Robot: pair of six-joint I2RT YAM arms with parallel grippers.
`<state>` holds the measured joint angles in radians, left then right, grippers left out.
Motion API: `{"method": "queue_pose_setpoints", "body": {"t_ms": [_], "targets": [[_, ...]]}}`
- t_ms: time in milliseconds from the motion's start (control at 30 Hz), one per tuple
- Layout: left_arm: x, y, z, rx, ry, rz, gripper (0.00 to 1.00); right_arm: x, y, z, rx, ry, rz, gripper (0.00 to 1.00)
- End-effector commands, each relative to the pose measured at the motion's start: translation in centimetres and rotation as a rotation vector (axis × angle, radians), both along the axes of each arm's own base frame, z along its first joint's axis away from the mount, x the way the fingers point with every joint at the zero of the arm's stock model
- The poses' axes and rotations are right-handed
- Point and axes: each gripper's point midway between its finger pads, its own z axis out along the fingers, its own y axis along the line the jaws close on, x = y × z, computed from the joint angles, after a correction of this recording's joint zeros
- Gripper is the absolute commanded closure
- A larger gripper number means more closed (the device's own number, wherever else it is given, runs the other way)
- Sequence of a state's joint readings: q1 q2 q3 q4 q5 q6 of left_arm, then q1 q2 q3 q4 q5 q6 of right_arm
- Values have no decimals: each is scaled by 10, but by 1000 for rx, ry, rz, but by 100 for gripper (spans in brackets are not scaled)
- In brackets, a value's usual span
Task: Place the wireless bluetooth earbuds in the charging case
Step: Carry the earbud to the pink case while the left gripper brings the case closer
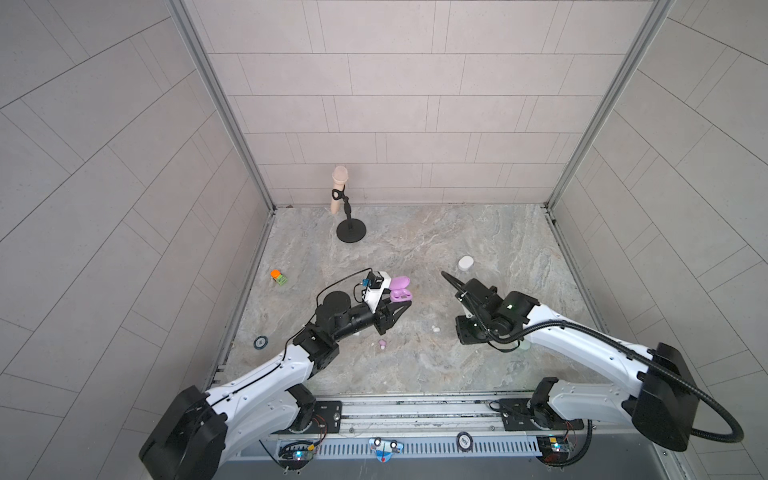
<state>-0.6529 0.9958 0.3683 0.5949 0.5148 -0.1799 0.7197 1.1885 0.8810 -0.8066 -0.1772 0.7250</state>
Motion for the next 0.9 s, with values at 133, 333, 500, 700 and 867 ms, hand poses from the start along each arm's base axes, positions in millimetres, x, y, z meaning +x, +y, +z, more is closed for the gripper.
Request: {"method": "queue_pose_setpoints", "body": {"t_ms": [133,333,500,700,867], "targets": [[-17,-31,40,-71,-109,-175,80,8,-1,88,166,-164,89,86],[-28,-55,54,-88,-152,-297,80,5,13,157,375,-254,183,85],[-27,-75,58,-110,-157,-378,80,-2,21,187,490,-283,229,85],[-35,-92,71,-129,-181,-485,80,-10,33,210,601,-312,297,85],[-42,-98,74,-133,-182,-547,81,-15,39,218,640,-328,345,85]]}}
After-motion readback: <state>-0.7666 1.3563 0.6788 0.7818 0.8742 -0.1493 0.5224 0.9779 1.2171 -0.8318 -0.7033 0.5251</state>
